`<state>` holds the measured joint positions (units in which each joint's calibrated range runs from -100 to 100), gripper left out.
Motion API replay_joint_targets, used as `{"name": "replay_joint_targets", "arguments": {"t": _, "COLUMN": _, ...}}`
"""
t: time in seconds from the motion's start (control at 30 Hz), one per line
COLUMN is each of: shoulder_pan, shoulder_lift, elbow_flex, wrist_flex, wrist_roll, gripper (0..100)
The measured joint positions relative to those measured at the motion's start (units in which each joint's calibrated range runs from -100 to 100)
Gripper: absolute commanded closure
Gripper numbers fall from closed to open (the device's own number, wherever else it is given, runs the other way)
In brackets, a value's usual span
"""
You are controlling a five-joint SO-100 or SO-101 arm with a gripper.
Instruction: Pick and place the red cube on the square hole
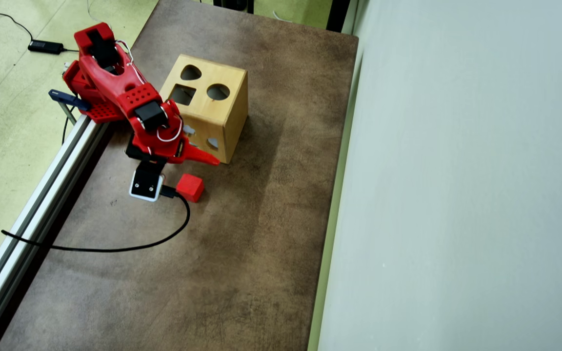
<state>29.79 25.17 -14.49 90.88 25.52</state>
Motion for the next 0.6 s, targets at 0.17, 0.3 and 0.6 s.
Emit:
{"name": "replay_joint_targets", "arguments": {"t": 0.17, "shoulder_pan": 0.5, "shoulder_lift": 0.8, "elbow_flex": 0.0, "wrist_flex": -3.8, "wrist_roll": -3.0, "gripper": 32}}
{"name": "replay_joint_targets", "arguments": {"t": 0.3, "shoulder_pan": 0.5, "shoulder_lift": 2.3, "elbow_flex": 0.0, "wrist_flex": -8.8, "wrist_roll": -3.6, "gripper": 32}}
{"name": "replay_joint_targets", "arguments": {"t": 0.6, "shoulder_pan": 0.1, "shoulder_lift": 6.9, "elbow_flex": 0.0, "wrist_flex": -10.1, "wrist_roll": -3.6, "gripper": 32}}
